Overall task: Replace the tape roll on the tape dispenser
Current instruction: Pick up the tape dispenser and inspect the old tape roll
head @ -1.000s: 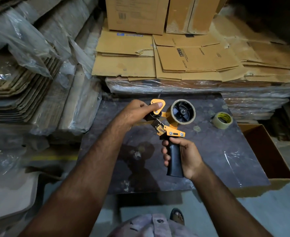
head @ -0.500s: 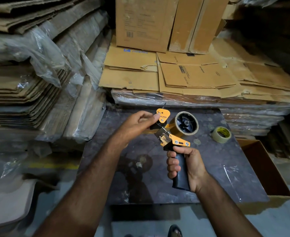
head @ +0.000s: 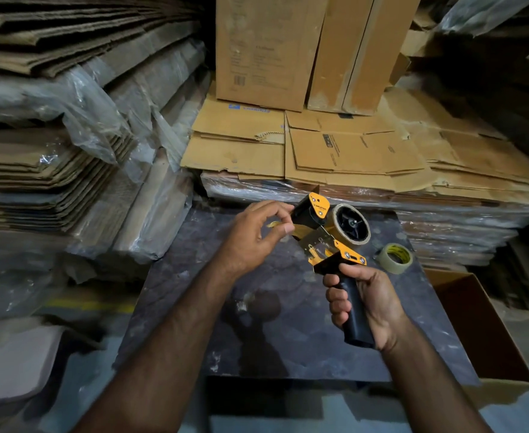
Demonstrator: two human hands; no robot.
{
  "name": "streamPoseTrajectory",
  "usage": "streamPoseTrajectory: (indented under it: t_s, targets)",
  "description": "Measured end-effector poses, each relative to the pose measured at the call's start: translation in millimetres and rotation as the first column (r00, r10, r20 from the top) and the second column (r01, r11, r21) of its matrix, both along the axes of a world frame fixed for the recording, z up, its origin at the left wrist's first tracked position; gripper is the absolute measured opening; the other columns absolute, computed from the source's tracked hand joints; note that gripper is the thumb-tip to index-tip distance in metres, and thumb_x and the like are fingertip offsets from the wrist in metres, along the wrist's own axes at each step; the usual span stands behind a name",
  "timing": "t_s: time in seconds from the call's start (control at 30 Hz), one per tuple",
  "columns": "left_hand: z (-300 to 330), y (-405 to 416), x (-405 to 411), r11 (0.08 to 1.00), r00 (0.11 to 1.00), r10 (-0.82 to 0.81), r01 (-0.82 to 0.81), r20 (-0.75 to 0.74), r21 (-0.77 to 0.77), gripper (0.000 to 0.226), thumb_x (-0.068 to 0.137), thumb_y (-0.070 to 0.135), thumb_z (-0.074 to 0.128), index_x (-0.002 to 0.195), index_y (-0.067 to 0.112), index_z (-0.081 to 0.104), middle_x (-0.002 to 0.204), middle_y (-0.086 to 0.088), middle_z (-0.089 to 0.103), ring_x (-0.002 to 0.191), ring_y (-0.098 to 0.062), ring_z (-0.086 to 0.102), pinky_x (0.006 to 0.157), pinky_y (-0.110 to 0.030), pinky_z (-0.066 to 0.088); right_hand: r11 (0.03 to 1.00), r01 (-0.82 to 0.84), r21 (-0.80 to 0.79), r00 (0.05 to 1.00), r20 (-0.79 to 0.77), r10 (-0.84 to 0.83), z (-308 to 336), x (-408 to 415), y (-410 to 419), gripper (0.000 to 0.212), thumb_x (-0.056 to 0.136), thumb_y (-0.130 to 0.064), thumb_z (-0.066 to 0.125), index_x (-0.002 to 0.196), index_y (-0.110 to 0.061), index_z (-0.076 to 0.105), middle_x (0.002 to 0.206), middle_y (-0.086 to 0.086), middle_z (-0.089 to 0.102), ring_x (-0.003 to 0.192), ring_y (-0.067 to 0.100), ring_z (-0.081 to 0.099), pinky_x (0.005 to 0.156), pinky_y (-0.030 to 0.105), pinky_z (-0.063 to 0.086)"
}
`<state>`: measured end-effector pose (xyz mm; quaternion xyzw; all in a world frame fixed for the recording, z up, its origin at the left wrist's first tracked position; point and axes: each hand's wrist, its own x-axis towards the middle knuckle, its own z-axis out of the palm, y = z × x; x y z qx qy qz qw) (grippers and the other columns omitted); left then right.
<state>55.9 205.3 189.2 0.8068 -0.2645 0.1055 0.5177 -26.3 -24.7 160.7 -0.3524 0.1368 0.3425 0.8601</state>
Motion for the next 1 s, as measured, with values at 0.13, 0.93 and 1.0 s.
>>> streamPoseTrajectory:
  t_s: [0.13,0.93,1.0]
  targets:
    - [17.8,-28.6,-1.2,0.999,0.998,0.034,-0.034,0.054,-0.002,0.009,0.092,0.018,0.071,0.092,0.009,0.070,0.106,-0.001,0.073,0.109,-0.018,0.063,0.097,-0.047,0.050,0.998,-0.036,0.053,0.999,0.024,0.035,2.6,-8.3,-26.9,0.020,0.081,-0.028,0.058,0.075,-0.009,0.059,0.052,0.004,0.053,0.037,0.017,0.051,0.039,0.029,0.048]
    - [-2.5,-139.4,-7.7,0.958,0.966,0.221,-0.241,-0.132,-0.156,0.017,0.086,0.021,0.078,0.078,0.019,0.064,0.064,0.011,0.064,0.060,-0.004,0.057,0.061,-0.022,0.051,0.988,-0.073,-0.135,0.994,0.067,0.082,1.0,-42.0,-121.5,0.019,0.077,-0.028,0.062,0.073,-0.010,0.061,0.054,0.005,0.049,0.039,0.018,0.047,0.039,0.026,0.043]
    - [-1.5,-139.3,-13.1,0.932,0.955,0.220,-0.266,-0.199,-0.246,0.013,0.094,0.023,0.070,0.083,0.018,0.065,0.066,0.010,0.071,0.065,-0.005,0.067,0.068,-0.029,0.058,0.986,-0.051,-0.159,0.995,0.077,0.064,3.4,-38.6,-120.0,0.018,0.077,-0.028,0.062,0.072,-0.010,0.062,0.055,0.005,0.050,0.040,0.018,0.047,0.040,0.026,0.043]
